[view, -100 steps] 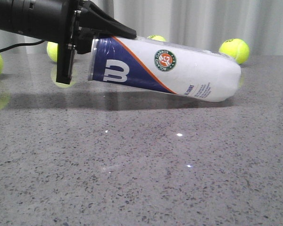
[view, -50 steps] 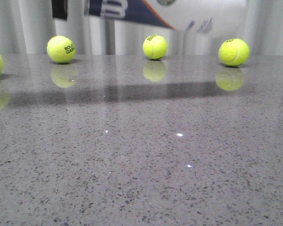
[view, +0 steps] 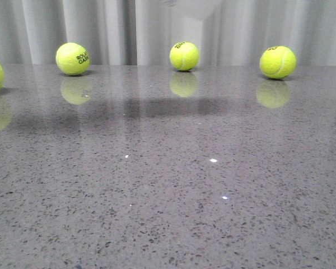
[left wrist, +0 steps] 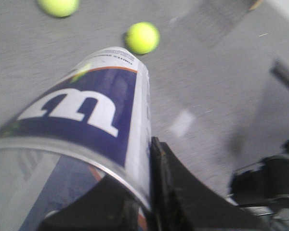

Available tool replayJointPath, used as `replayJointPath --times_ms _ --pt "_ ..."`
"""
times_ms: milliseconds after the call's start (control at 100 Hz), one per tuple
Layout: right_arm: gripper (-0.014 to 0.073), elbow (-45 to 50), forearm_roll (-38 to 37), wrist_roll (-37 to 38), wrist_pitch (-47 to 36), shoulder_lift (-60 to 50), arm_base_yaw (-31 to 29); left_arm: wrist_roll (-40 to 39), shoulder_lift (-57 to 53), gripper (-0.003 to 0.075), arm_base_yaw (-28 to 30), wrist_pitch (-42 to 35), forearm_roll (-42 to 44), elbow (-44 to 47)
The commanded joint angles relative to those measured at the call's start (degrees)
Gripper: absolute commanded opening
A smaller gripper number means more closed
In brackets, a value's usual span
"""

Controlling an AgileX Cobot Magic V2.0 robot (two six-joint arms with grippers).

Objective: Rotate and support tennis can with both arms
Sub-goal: 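Lift the can's blue end with the left gripper, tilting it upright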

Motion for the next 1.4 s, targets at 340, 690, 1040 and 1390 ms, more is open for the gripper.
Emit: replayJointPath --times_ms 340,690,1040,1390 --pt "-0.0057 -1.18 -0.31 -0.13 -4.17 0.78 -0.33 -22.28 -4.16 -0.0021 -16.91 2.26 33.35 -5.67" --pt "-0.0057 -1.18 -0.31 -0.13 -4.17 0.78 -0.33 -24.53 -3.6 -0.0021 -24.79 2.26 45.8 -5.67" --pt "-0.0057 -1.18 -0.31 -0.13 -4.17 0.78 -0.33 -19.92 0.32 -0.002 -24.79 2.26 45.8 -5.67" --pt "-0.0057 -1.18 -0.31 -0.13 -4.17 0.78 -0.33 -17.14 0.74 0.0134 -24.79 2.26 45.42 -5.67"
